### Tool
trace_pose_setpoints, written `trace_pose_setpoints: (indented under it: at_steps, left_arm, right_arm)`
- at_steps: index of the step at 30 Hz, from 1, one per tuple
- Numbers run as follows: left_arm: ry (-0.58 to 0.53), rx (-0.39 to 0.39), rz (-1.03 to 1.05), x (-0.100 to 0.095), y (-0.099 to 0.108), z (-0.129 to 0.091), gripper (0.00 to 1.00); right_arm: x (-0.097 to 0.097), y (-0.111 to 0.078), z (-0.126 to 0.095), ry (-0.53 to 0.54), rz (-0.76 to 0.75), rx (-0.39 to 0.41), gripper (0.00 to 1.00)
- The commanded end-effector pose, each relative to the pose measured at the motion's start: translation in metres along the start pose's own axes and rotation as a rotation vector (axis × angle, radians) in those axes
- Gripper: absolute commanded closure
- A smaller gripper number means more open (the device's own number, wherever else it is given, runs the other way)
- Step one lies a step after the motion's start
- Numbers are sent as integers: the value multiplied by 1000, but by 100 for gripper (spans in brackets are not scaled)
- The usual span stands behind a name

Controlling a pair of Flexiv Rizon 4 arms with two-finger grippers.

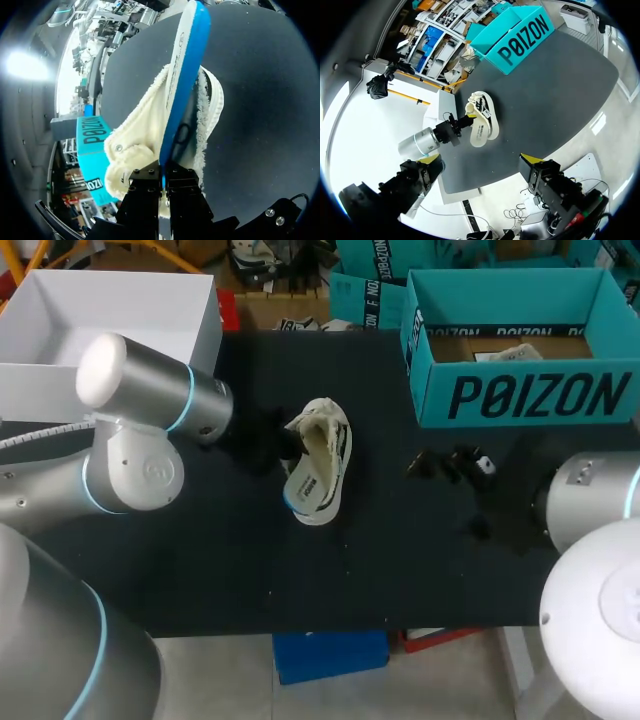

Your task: Take the shoe out of the shoebox, open the shoe tongue, remove and reinsert the insole, then place the shoe into the shoebox

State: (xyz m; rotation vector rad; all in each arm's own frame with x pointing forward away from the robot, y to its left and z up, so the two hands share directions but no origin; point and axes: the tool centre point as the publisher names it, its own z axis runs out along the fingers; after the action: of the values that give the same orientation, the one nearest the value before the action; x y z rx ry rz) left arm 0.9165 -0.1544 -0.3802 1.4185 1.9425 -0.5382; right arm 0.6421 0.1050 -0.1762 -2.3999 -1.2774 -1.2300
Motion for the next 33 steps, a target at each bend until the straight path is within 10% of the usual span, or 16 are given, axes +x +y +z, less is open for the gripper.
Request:
trace_pose_setpoints:
  at_steps: [1, 7, 11, 26, 31, 33]
  left_arm:
    - [-19, 13, -3, -1, -2, 5, 100]
    - [-50, 36, -7, -9, -7, -3, 54]
    - [-74, 46, -6, -15, -12, -12, 42]
    - [-102, 115, 12, -25, -38, -26, 45]
    - [-85, 142, 8, -20, -40, -21, 65]
    - [-74, 157, 8, -19, -43, -20, 90]
  right_arm:
    - [-10, -8, -24, 13, 89, -61, 0]
    - [-10, -8, -24, 13, 89, -61, 0]
    - [-10, -8, -24, 13, 89, -61, 0]
    - [-10, -8, -24, 13, 89, -61, 0]
    - [-10, -8, -24, 13, 89, -61, 0]
    - [-10, -8, -24, 13, 89, -61, 0]
